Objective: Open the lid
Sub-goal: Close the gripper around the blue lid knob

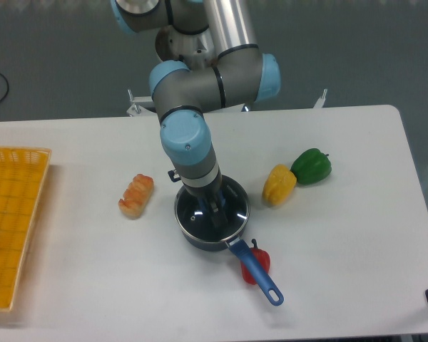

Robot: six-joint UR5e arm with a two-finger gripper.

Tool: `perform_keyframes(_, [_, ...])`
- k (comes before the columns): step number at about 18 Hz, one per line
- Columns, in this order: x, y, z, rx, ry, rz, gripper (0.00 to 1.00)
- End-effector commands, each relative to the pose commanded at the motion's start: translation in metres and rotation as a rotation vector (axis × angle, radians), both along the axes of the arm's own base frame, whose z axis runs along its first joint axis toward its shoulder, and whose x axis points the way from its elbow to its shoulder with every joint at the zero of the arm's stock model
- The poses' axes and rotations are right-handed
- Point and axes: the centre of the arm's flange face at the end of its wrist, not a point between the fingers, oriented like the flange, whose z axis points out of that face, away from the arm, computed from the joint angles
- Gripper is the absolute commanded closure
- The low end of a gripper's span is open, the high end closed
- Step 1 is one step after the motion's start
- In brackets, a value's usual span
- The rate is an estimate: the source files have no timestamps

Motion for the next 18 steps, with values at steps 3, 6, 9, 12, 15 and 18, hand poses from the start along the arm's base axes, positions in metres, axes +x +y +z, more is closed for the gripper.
perform_keyframes(3, [-0.0007,0.001,-0.0005,0.001,-0.001,-0.001,0.03])
perform_keyframes(6, [-0.0028,0.0021,0.0029,0.007,0.002,-0.004,0.11])
perform_keyframes(9, [-0.0046,0.0011,0.0044,0.007,0.004,-0.001,0.12])
perform_keyframes(12, [-0.0054,0.0007,0.0059,0.008,0.005,-0.006,0.16])
perform_keyframes(15, [-0.0066,-0.001,0.0062,0.001,-0.001,-0.035,0.17])
perform_keyframes(18, [-0.0066,-0.001,0.0062,0.001,-0.001,-0.036,0.17])
